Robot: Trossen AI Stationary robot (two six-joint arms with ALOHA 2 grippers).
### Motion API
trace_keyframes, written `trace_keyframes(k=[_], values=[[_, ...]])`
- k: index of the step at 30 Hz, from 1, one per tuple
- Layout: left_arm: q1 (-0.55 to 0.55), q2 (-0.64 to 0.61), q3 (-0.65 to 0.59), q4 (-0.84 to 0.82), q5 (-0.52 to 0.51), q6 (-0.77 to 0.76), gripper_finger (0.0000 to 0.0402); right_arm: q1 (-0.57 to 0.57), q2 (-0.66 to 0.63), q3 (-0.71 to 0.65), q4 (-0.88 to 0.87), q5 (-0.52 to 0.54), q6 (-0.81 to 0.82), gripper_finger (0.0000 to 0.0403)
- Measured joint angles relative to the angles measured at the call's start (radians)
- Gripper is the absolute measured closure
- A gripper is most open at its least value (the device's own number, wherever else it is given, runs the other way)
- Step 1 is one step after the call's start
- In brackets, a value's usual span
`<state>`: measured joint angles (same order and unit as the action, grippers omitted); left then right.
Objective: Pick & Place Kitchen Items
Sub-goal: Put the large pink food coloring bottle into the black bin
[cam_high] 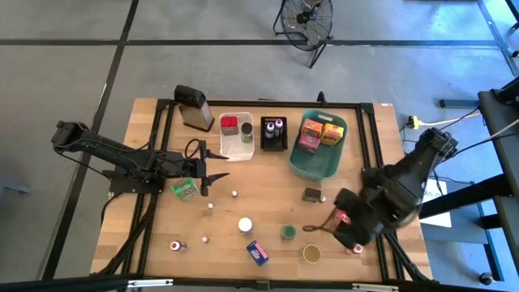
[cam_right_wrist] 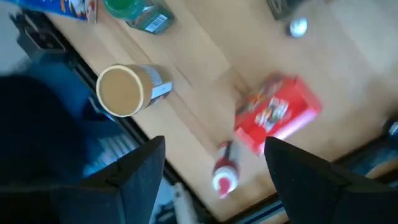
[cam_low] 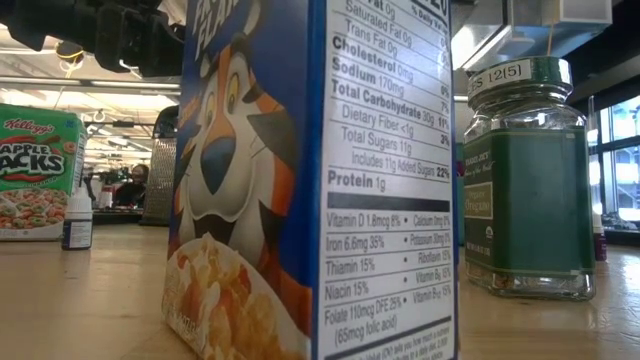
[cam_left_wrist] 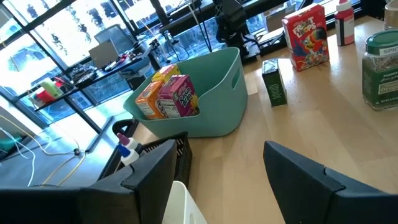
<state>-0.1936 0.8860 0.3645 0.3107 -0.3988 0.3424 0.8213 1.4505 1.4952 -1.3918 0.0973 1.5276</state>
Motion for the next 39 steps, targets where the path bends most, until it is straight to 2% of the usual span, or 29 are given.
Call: trace_keyframes(k=[3, 5, 10, 20, 27, 39], values=[[0.000, 0.000, 0.000, -0.001, 0.000, -0.001, 0.0164, 0.064, 0.009, 0.000, 0.004, 0.019, 0.188, 0.0125], [0.000, 0.000, 0.000, -0.001, 0.000, -0.004, 0.0164, 0.093, 0.025, 0.000, 0.003, -0.017, 0.272, 0.0125], [0.000, 0.000, 0.000, -0.001, 0.000, -0.008, 0.0164, 0.130, 0.085, 0.000, 0.001, -0.114, 0.376, 0.0125], [-0.001, 0.000, 0.000, -0.001, 0.018, -0.065, 0.0164, 0.148, 0.222, -0.001, 0.006, -0.203, 0.317, 0.0125], [-0.001, 0.000, 0.000, -0.001, 0.130, -0.095, 0.0164, 0.218, 0.225, -0.051, 0.021, -0.172, 0.367, 0.0125], [-0.001, 0.000, 0.000, -0.018, 0.140, -0.164, 0.0164, 0.236, 0.216, -0.144, 0.145, -0.185, 0.368, 0.0125]])
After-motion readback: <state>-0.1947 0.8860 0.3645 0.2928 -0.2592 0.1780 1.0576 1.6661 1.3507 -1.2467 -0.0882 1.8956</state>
